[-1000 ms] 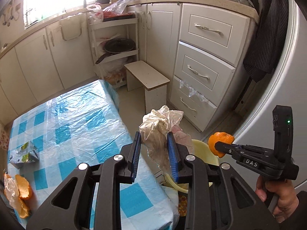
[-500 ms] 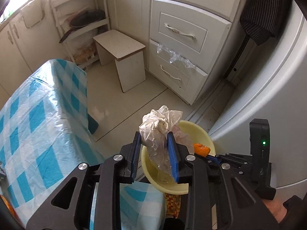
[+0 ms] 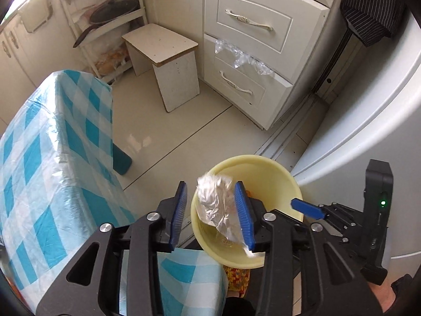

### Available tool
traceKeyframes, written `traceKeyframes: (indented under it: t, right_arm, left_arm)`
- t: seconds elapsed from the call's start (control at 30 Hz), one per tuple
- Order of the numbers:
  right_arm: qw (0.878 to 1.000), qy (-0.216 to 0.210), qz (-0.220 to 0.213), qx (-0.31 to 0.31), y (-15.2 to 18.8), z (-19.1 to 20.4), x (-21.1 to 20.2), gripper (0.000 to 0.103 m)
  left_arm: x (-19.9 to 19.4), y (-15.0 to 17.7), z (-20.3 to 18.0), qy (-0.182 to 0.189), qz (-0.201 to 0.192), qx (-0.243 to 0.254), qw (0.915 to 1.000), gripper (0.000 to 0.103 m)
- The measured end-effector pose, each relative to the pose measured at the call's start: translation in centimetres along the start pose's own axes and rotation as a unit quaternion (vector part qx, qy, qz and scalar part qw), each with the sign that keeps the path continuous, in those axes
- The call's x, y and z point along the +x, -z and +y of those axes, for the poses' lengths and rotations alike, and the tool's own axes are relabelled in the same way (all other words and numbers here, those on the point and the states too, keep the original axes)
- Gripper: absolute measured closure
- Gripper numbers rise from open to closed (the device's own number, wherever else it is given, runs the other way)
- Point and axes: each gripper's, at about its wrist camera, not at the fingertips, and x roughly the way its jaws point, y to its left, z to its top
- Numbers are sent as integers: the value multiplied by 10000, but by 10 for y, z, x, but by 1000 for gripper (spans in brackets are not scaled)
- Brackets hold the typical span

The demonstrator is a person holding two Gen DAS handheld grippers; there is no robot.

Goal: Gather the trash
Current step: 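Open both grippers over the bucket, then return toward the table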

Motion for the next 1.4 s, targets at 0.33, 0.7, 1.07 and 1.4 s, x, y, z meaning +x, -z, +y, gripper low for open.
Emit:
traceKeyframes:
  t: [0.33, 0.7, 1.07, 1.4]
  right_arm:
    - [9931, 77, -932, -712, -20, 63, -83, 49]
    - [9571, -1181, -1629, -2084, -2, 259, -155, 15]
    - [9611, -940, -1166, -2322, 83, 364, -76, 17]
    - [9715, -390, -1213, -1998, 66, 344, -53, 15]
  left_arm:
    - [-88, 26, 48, -346, -595, -285, 9972, 57]
    - [-236, 147, 203, -1789, -1300, -2108, 9522, 37]
    - [-156, 207, 305, -1213, -662, -3312, 9334, 22]
    - [-110, 166, 296, -1468, -633, -2443, 9564, 22]
